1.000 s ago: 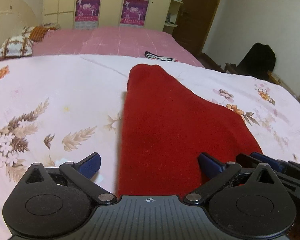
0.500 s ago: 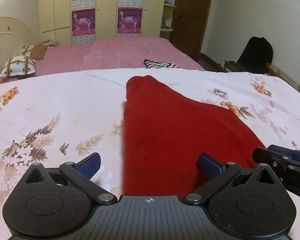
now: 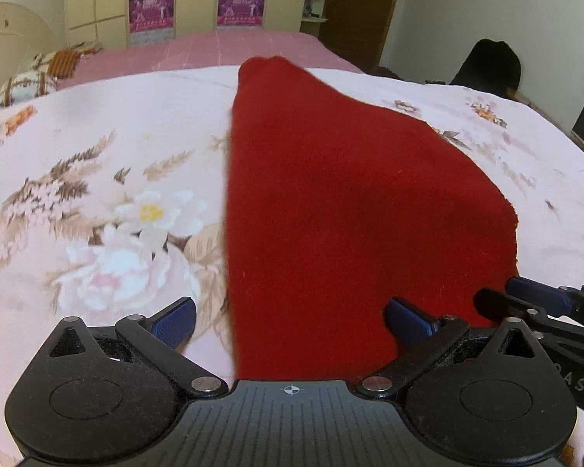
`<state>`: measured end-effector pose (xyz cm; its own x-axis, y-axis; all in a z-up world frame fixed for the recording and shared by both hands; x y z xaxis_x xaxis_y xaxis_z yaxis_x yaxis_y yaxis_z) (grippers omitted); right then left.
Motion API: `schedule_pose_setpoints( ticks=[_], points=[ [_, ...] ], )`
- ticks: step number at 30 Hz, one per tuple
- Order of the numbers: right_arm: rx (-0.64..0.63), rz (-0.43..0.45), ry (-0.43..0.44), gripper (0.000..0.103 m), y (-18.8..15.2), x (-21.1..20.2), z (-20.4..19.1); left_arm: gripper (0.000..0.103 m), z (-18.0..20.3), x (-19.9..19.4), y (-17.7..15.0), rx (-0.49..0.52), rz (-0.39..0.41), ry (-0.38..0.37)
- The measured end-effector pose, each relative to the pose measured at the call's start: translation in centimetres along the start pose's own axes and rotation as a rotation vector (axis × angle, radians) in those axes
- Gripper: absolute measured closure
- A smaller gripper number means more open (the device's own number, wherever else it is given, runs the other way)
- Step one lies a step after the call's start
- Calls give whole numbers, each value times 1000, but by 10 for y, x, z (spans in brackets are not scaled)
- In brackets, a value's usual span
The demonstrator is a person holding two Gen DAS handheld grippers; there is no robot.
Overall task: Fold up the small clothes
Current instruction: 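Lower both open grippers onto the red sweater's narrow end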
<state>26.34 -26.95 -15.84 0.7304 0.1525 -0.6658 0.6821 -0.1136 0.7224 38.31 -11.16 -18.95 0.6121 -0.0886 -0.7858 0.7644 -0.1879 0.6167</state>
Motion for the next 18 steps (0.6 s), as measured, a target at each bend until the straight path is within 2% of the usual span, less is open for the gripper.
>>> schedule_pose_setpoints(
  ticks=[5,7,10,15,18],
  points=[
    [30,14,-33,68,4,-14,-7,0,-3,-10,-5,23,-6,6],
    [5,-40,-53,68,-4,-6,-5,0,-5,-10,-7,28,-17,5],
    [8,-49,-62,68,-1,-9,-10,0,-7,-14,-5,17,-19,9],
    [23,9,-59,66,7,-34,-16,0,-11,-34,1,12,40,-6],
    [12,39,-61,65,16,-46,-16,0,-16,-39,14,-27,60,-5]
  ],
)
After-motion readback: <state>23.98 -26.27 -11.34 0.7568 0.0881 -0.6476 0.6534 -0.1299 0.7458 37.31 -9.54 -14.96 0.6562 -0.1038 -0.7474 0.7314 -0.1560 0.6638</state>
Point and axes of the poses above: each gripper's, at about its wrist camera, not at the fingertips, and x roughly the way its jaws point, z to its right, y to its top, the point moved 4 cm from there along x, roughly the way its jaws point, and after that the axes turned 13 degrees about y, right-handed, at the moved point
